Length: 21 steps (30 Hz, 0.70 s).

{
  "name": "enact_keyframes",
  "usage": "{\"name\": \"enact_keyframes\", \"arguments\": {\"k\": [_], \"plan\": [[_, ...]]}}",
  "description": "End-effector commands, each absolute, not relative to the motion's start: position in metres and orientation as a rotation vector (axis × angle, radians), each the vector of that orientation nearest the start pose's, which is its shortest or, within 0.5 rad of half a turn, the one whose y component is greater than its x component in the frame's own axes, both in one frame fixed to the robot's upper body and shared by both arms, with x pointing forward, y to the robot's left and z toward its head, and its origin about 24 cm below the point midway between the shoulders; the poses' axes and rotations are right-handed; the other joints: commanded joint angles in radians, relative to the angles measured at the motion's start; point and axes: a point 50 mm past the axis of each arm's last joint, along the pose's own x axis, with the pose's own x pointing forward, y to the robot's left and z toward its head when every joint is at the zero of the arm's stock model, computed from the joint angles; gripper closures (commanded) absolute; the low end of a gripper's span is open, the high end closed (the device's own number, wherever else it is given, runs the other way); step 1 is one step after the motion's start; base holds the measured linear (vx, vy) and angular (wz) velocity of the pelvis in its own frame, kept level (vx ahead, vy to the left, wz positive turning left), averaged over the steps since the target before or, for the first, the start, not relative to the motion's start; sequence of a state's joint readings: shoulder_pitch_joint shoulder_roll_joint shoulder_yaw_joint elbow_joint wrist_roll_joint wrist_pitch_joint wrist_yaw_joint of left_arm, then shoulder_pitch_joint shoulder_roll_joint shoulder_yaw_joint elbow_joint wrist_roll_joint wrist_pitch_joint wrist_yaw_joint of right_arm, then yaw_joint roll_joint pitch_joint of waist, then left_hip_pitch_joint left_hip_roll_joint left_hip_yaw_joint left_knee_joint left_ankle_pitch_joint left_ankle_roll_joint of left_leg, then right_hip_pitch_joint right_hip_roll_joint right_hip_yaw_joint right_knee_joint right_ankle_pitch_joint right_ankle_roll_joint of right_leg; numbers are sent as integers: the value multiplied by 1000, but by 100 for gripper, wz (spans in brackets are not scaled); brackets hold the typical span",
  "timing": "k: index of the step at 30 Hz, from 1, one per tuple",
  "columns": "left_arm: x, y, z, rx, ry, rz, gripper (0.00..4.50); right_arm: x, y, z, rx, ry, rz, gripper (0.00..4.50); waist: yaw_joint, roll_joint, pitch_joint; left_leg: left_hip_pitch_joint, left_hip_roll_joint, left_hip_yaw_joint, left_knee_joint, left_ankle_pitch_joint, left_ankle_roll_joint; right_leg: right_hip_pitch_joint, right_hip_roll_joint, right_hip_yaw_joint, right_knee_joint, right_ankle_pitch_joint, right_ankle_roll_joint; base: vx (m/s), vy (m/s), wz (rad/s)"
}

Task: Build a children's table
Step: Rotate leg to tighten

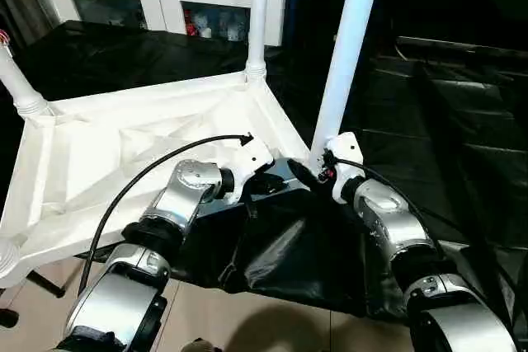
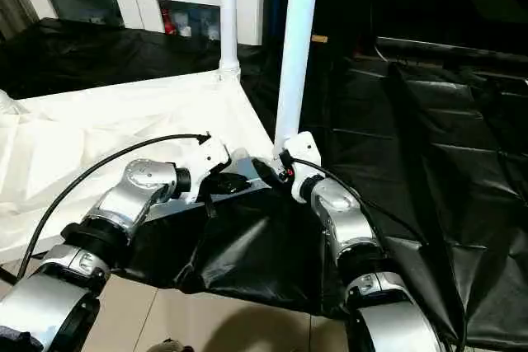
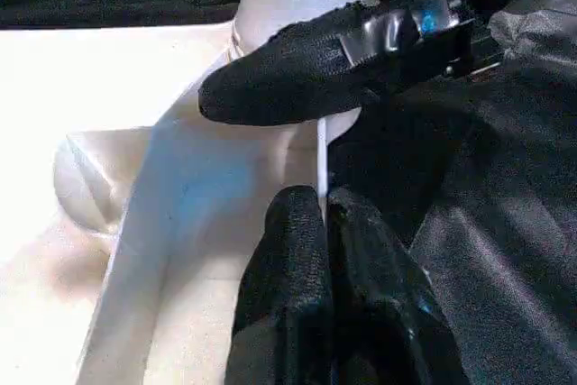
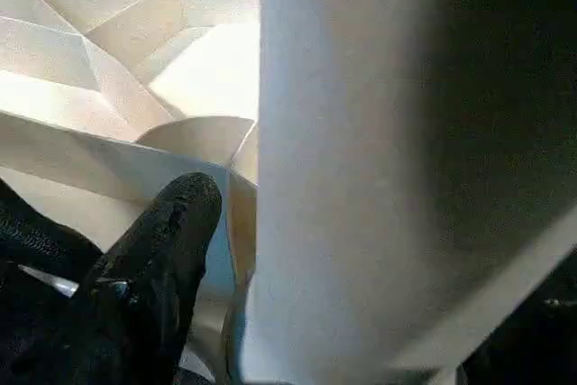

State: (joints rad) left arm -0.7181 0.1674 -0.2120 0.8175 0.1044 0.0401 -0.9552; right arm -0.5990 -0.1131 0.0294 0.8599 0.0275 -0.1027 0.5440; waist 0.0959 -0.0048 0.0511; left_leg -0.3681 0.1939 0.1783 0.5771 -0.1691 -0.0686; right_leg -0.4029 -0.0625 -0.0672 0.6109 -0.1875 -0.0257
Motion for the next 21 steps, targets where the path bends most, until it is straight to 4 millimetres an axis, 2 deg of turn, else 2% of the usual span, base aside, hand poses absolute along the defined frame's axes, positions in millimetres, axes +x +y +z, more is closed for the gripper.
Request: {"name": "enact_keyframes", "arguments": {"k": [1, 14, 15, 16, 17, 19, 21], "plan": [[340, 60, 75, 327, 178, -1247, 450, 332, -89, 21, -100, 232, 778, 86, 1, -8, -63, 10, 39, -10, -61, -179, 64, 55, -88, 51, -74, -161, -213, 0, 0, 0], [340, 60, 75, 327, 178, -1247, 450, 332, -89, 21, -100, 232, 778, 86, 1, -8, -63, 10, 39, -10, -61, -184, 61, 55, -88, 51, -75, -168, -211, 0, 0, 0], [339, 63, 75, 325, 178, -1276, 450, 331, -92, 23, -107, 218, 836, 86, 1, -8, -63, 10, 39, -10, -62, -183, 61, 55, -88, 51, -75, -168, -211, 0, 0, 0], [337, 78, 75, 338, 202, -1312, 450, 325, -104, 27, -150, 221, 996, 86, 2, -10, -64, 8, 38, -10, -60, -186, 65, 57, -88, 50, -75, -169, -210, 0, 0, 0], [336, 93, 74, 353, 231, -1342, 450, 318, -117, 31, -204, 235, 1156, 86, 12, -24, -64, 5, 37, -10, -56, -177, 85, 69, -86, 47, -72, -163, -201, 0, 0, 0], [336, 95, 74, 354, 236, -1347, 450, 317, -120, 32, -216, 239, 1184, 86, 13, -16, -64, 0, 43, -6, -53, -154, 111, 60, -83, 48, -65, -116, -206, 0, 0, 0], [336, 95, 75, 352, 235, -1348, 450, 317, -120, 33, -217, 238, 1183, 86, 13, -14, -63, 5, 45, -5, -54, -155, 104, 54, -85, 47, -66, -120, -221, 0, 0, 0]]}}
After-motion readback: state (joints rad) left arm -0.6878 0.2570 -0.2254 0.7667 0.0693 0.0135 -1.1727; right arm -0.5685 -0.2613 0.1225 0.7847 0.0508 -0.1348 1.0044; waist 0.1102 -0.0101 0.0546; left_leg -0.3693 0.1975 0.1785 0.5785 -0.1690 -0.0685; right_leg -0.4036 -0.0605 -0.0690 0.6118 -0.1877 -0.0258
